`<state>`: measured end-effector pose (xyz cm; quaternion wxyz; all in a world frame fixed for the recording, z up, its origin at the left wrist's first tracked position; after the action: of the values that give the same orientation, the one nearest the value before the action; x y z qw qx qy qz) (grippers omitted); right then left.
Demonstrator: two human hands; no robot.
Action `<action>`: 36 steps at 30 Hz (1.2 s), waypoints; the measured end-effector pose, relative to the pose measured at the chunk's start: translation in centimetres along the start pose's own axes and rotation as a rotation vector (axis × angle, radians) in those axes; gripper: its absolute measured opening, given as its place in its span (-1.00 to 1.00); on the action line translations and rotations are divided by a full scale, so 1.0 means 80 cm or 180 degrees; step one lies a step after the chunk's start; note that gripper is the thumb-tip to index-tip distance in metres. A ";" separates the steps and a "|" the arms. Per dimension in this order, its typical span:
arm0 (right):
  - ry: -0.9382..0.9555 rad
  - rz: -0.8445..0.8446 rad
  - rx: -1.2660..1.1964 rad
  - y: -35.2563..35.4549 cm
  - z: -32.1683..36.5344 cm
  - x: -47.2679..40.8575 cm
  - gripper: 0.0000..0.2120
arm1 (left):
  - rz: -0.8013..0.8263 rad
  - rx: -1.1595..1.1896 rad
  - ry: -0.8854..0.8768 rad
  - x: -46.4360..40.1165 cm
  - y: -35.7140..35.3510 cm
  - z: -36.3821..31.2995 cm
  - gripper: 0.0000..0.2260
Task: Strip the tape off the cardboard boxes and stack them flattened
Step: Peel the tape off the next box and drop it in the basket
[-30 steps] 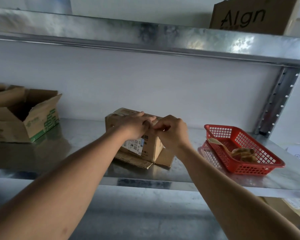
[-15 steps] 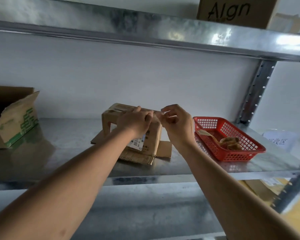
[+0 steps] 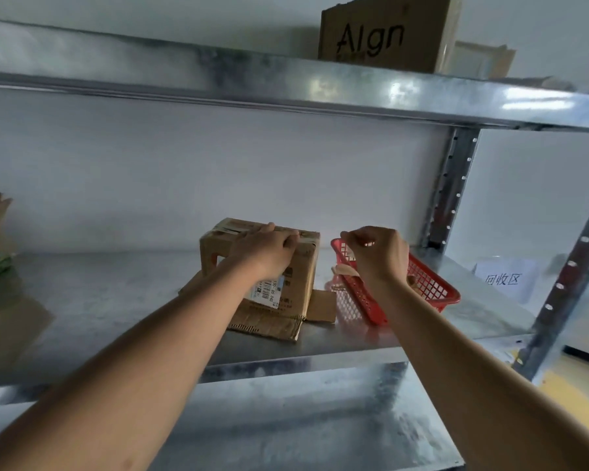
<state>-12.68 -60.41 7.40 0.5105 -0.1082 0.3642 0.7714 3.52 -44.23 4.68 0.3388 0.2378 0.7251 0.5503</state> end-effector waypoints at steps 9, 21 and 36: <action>-0.0402 0.1325 0.0266 -0.048 -0.094 -0.026 -0.75 | -0.0073 -0.0012 0.0260 -0.029 -0.015 -0.014 -0.44; -0.0690 0.1789 0.0852 -0.059 -0.128 -0.038 -0.80 | -0.0151 0.0060 0.0411 -0.032 -0.012 -0.012 -0.51; 0.0616 0.1519 0.1481 -0.037 -0.058 -0.023 -0.70 | 0.0060 -0.0052 0.0356 -0.031 -0.021 -0.013 -0.52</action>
<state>-10.20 -64.20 3.75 0.2899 0.0266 0.5921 0.7515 4.42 -47.14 3.78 0.2945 0.2108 0.7361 0.5718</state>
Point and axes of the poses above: each hand's wrist, its own x-axis away from the middle knuckle, its own y-axis out of the back of the hand, z = x × y, the point moved 9 cm from there along -x, towards the middle knuckle, and after that the axes turned 3 degrees about -y, right-handed, at the moved point
